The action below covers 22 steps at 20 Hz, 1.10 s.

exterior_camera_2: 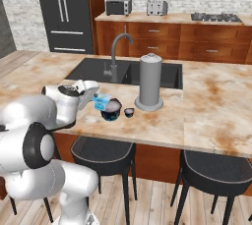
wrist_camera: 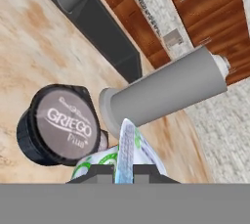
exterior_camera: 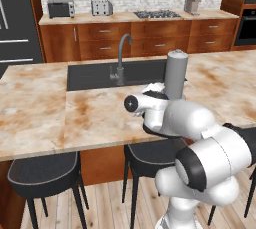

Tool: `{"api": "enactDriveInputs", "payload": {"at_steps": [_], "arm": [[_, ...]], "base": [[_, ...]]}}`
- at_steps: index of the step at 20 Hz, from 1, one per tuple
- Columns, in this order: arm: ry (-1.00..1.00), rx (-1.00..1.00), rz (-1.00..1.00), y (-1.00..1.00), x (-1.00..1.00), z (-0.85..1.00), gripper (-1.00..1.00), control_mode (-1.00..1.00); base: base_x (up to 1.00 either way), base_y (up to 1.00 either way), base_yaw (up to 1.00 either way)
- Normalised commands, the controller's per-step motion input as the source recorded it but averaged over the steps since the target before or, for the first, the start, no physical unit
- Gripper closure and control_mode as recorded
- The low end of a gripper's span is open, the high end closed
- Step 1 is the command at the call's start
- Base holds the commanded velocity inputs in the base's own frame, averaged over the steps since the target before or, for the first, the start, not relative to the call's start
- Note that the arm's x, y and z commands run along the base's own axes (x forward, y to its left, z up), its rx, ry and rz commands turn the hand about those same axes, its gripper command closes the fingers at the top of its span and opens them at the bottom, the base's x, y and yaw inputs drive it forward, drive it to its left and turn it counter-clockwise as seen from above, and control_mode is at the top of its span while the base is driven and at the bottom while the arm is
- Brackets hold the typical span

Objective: Stack the yogurt containers by placing the smaller containers on top of the larger containers.

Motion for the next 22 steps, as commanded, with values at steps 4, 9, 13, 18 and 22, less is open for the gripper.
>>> {"api": "enactDriveInputs", "payload": {"at_steps": [4,9,13,18,22], "arm": [[0.00,-0.01,0.00,0.00,0.14,-0.13,1.00,-1.00],[0.00,-0.01,0.00,0.00,0.14,-0.12,1.00,-1.00],[0.00,0.00,0.00,0.00,0.16,-0.11,1.00,-1.00],[0.00,-0.01,0.00,0.00,0.16,-0.11,1.00,-1.00],[0.00,-0.01,0.00,0.00,0.16,-0.10,1.00,-1.00]], "base": [[0.00,0.00,0.00],[0.00,0.00,0.00],[0.00,0.00,0.00],[0.00,0.00,0.00],[0.00,0.00,0.00]]}}
